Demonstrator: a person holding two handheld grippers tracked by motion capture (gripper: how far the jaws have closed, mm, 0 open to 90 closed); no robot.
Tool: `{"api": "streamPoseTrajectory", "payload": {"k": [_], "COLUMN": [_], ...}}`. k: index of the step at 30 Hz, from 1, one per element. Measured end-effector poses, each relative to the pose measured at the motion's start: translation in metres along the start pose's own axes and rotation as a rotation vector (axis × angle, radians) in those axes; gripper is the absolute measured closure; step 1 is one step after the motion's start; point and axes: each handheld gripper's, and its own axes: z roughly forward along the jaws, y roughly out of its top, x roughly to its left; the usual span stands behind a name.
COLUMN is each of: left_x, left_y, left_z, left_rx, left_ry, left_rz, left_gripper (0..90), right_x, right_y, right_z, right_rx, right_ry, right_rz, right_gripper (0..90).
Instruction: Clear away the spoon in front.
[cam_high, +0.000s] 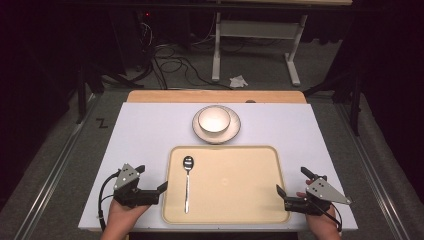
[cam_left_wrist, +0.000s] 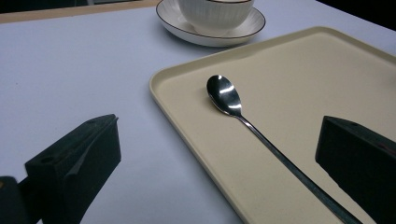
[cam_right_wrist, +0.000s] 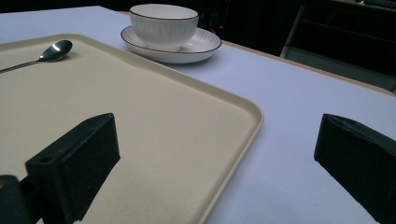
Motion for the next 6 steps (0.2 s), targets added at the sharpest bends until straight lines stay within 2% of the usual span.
{"api": "streamPoseTrajectory", "payload": {"k": [6], "left_x": [0.0016], "left_y": [-0.0002], "left_z": [-0.0004], "left_rx": [-0.002], "left_ry": [0.001], "left_rz": [-0.007], "left_gripper": [1.0], "right_x": [0.0006], "right_y": [0.0002], "right_z": [0.0004], "right_rx": [0.000], "right_ry": [0.001], "right_rz": [-0.003], "right_gripper": [0.6]}}
